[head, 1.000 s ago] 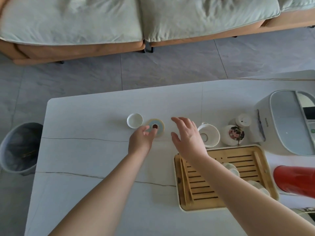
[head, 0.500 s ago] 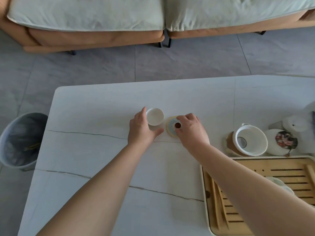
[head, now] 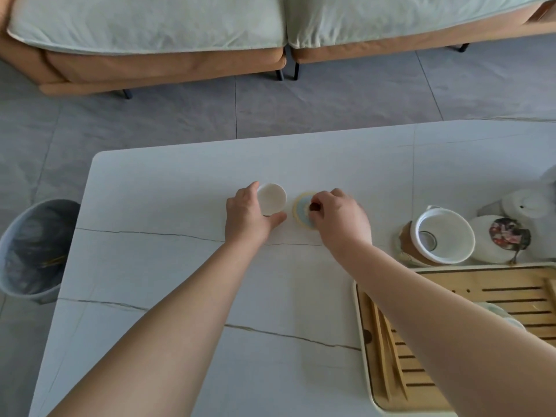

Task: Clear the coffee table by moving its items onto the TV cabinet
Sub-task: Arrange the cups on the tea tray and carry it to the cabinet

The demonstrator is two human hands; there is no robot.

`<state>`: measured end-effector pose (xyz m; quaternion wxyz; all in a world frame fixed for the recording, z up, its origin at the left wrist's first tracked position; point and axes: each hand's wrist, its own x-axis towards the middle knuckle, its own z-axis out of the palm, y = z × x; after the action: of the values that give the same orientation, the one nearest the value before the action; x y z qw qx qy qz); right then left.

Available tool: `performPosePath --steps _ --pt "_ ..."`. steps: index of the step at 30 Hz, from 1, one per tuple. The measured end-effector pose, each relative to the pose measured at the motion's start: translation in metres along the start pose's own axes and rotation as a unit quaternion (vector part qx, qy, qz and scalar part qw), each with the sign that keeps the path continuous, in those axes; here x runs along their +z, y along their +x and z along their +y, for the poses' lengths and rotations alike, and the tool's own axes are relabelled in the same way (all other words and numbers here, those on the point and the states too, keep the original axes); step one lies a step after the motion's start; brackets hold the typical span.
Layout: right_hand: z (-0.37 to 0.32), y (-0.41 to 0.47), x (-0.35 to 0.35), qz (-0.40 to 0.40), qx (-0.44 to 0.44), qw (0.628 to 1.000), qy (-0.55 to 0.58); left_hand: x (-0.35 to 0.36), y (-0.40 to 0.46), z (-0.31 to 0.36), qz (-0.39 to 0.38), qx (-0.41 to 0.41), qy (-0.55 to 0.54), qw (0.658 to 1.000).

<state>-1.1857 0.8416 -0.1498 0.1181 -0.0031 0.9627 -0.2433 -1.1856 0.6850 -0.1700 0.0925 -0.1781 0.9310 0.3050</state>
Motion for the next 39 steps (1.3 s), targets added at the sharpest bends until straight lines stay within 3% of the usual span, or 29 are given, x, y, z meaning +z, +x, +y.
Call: performPosePath --steps 6,9,17,23,39 --pt "-0.004 -0.025 -0.059 0.108 -0.034 0.987 0.112 -0.004 -0.005 0.009 0.018 0.006 0.004 1.000" --pt "0.012 -0.042 -0.088 0.132 -0.006 0.981 0.141 -0.004 -0.013 0.019 0.028 -0.002 -0.016 0.999" --pt "0.069 -0.086 -0.124 0.146 0.123 0.973 0.130 -0.012 -0.038 0.058 -0.001 0.025 0.001 1.000" --pt "0.090 -0.097 -0.119 0.123 0.156 0.976 0.093 -0.013 -0.072 0.084 0.007 0.066 -0.017 0.998" --pt "0.098 -0.089 -0.107 0.132 0.112 0.984 0.040 0.021 -0.142 0.106 -0.045 0.161 0.006 0.986"
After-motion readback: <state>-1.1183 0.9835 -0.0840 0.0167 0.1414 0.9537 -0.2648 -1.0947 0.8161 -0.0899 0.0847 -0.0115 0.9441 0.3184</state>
